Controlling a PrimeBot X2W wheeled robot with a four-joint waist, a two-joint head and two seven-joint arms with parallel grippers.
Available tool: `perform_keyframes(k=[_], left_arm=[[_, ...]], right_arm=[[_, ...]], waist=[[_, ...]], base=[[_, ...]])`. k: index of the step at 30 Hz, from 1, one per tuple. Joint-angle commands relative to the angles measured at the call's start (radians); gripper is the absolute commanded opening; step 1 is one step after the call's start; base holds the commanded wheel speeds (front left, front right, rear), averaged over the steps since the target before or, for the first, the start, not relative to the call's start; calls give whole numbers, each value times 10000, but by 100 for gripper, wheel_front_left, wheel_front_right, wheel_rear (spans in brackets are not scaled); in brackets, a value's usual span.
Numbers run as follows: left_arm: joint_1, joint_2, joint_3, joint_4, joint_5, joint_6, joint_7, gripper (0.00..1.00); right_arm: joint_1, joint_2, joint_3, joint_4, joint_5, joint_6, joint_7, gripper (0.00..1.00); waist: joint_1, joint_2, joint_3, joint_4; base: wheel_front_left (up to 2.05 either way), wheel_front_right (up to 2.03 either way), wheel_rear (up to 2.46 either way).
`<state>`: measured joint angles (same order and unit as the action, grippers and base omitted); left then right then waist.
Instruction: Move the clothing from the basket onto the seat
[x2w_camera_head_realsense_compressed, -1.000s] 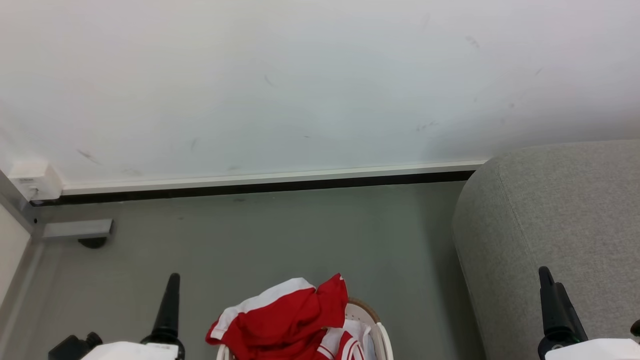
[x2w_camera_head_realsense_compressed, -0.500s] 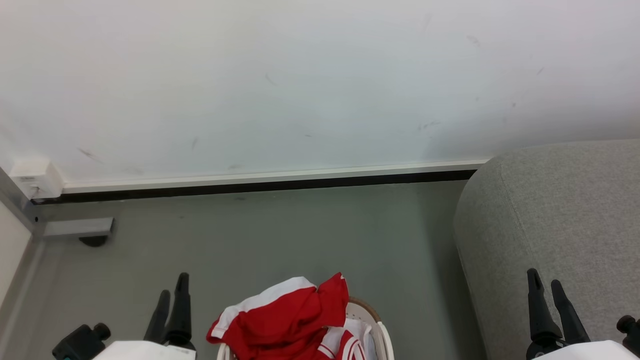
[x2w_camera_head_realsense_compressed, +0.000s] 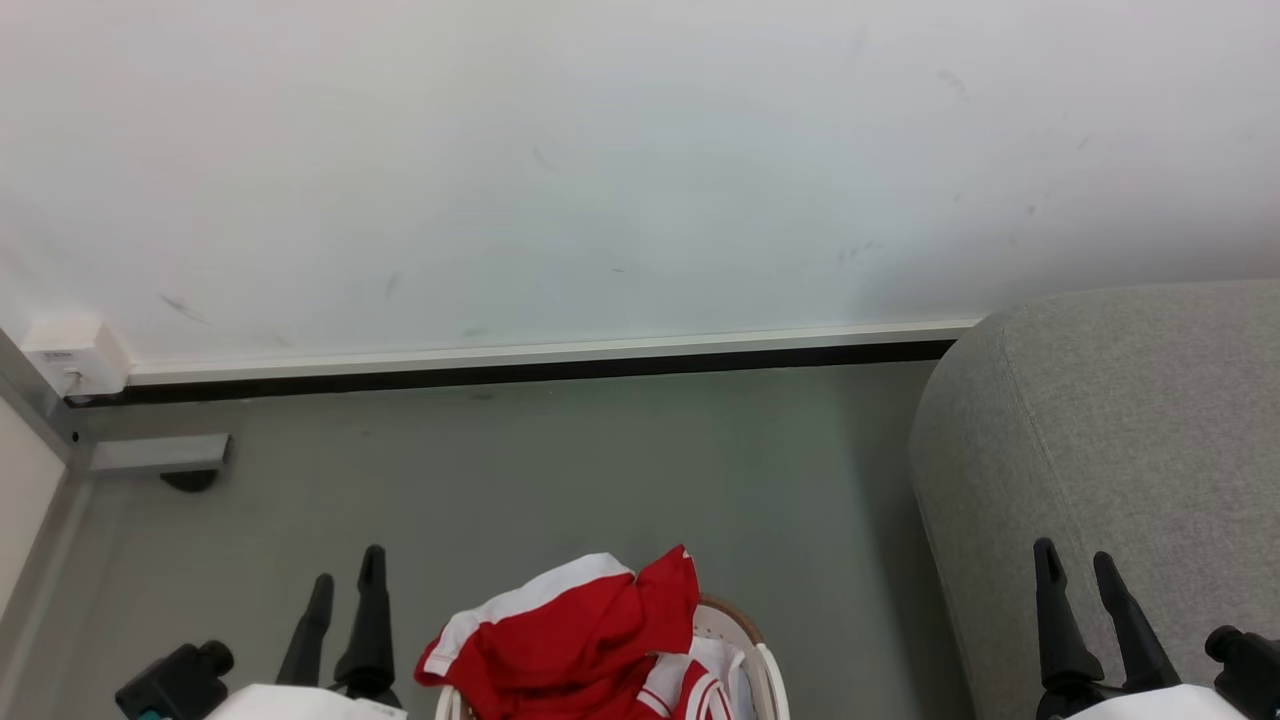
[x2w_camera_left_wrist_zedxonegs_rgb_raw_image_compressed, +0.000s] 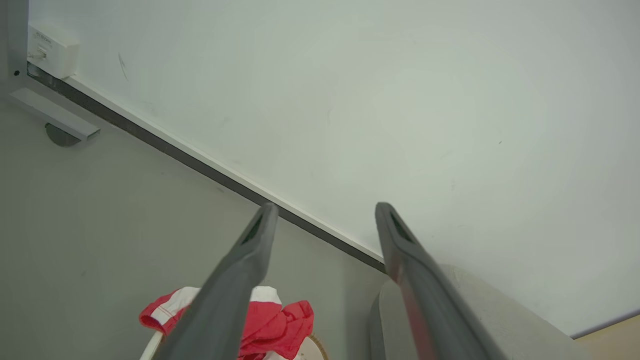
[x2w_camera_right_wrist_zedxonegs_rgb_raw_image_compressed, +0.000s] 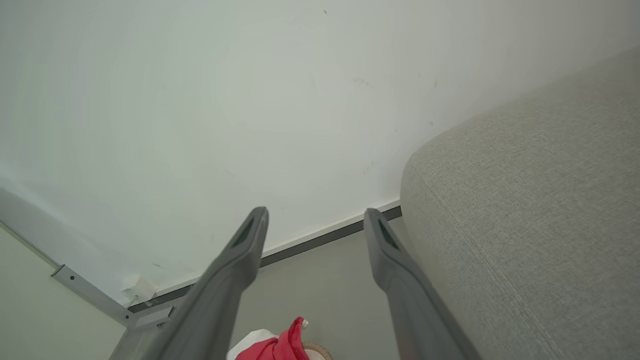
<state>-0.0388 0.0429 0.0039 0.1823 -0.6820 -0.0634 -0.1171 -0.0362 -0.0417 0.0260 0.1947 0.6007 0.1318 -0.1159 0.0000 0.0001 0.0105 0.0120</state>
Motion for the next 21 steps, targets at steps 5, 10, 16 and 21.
perform_keyframes(k=[5, 10, 16, 21], left_arm=[[41, 85, -29, -178, 803, 19, -202, 100], [112, 88, -43, -205, 1418, 15, -338, 100], [161, 92, -25, -203, 2116, -47, -491, 100], [201, 95, -16, -166, 2639, -96, -624, 100]], right_arm=[[61, -108, 44, -149, -701, -11, -219, 100], [100, -109, 40, -205, -1149, -11, -352, 100], [116, -112, 49, -216, -1677, -12, -503, 100], [155, -112, -53, -206, -1974, -13, -637, 100]], waist=[[0, -1, -24, 5], [0, -1, -39, 5], [0, -1, -48, 10], [0, -1, -66, 25]], base=[[0, 0, 0], [0, 0, 0], [0, 0, 0], [0, 0, 0]])
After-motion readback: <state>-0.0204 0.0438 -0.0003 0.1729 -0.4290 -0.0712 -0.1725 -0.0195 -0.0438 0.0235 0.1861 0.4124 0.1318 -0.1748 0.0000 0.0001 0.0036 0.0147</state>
